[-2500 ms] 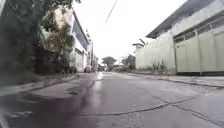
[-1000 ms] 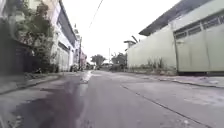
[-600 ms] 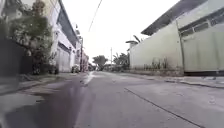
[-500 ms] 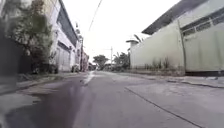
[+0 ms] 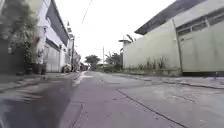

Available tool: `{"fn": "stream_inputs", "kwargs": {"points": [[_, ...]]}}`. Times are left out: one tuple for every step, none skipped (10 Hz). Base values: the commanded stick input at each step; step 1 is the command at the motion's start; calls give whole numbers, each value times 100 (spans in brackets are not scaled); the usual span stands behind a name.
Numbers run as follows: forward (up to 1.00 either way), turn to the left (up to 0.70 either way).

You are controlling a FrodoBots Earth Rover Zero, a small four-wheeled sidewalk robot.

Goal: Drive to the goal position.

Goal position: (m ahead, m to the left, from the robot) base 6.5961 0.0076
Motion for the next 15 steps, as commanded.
{"fn": "stream_inputs", "kwargs": {"points": [[100,-39],[100,-15],[100,0],[100,0],[100,0],[100,0],[100,0],[100,0],[100,0],[100,0],[100,0],[100,0],[100,0],[100,0],[100,0]]}}
